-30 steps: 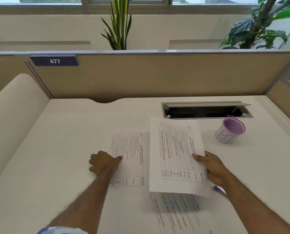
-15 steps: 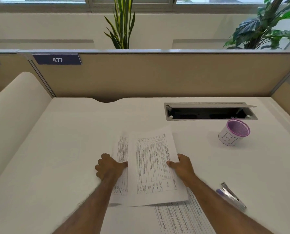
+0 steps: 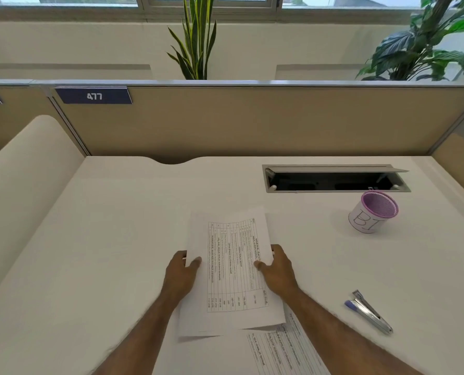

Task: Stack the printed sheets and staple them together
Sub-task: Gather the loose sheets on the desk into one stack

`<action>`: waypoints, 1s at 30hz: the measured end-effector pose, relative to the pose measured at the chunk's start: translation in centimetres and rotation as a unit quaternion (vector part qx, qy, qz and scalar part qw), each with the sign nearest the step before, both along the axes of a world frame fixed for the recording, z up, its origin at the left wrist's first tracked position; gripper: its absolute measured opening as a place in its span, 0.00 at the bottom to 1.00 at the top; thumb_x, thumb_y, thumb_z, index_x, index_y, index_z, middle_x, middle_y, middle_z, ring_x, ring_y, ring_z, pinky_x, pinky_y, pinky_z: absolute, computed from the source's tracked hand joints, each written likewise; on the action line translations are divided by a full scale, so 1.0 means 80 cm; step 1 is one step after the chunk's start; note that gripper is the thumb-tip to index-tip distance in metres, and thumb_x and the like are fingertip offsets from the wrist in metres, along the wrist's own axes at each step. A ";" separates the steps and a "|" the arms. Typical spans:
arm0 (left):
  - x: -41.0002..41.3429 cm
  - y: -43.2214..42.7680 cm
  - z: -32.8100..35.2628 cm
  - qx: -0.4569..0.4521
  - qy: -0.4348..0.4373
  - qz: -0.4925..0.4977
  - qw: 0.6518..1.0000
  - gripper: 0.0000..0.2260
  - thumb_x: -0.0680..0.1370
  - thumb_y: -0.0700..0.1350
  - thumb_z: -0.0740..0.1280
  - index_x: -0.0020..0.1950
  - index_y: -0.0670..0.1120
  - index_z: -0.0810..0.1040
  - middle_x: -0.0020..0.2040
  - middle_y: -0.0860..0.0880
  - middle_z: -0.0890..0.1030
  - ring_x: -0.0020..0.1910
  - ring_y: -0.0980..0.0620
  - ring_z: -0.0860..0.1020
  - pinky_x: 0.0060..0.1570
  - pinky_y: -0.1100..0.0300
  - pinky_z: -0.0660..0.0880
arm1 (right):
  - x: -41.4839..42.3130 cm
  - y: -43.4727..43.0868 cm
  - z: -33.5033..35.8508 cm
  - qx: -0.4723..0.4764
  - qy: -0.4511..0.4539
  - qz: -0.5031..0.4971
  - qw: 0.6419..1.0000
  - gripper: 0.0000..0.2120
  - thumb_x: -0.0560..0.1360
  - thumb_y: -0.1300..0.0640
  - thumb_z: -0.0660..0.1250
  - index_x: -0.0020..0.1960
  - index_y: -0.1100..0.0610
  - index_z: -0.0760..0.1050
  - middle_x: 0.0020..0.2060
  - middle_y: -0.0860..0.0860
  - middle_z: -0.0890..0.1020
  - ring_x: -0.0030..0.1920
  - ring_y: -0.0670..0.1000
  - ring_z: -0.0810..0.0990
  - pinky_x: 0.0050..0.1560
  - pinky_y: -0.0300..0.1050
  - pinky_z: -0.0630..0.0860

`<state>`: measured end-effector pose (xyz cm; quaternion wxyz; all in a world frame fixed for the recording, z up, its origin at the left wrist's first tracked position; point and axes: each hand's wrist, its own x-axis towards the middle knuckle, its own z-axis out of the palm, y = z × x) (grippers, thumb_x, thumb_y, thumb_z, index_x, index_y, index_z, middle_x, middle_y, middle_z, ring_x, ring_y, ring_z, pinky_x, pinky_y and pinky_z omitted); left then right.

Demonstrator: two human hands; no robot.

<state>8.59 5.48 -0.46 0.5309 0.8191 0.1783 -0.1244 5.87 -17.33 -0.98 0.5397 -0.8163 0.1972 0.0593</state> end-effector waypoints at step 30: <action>-0.047 0.066 0.006 0.015 -0.023 0.028 0.999 0.14 0.78 0.38 0.64 0.65 0.40 0.73 0.57 0.42 0.80 0.52 0.41 0.79 0.53 0.48 0.76 | -0.104 -0.060 0.009 -0.207 0.132 -0.031 0.969 0.41 0.57 0.46 0.82 0.61 0.54 0.64 0.53 0.52 0.77 0.54 0.55 0.77 0.52 0.50 0.76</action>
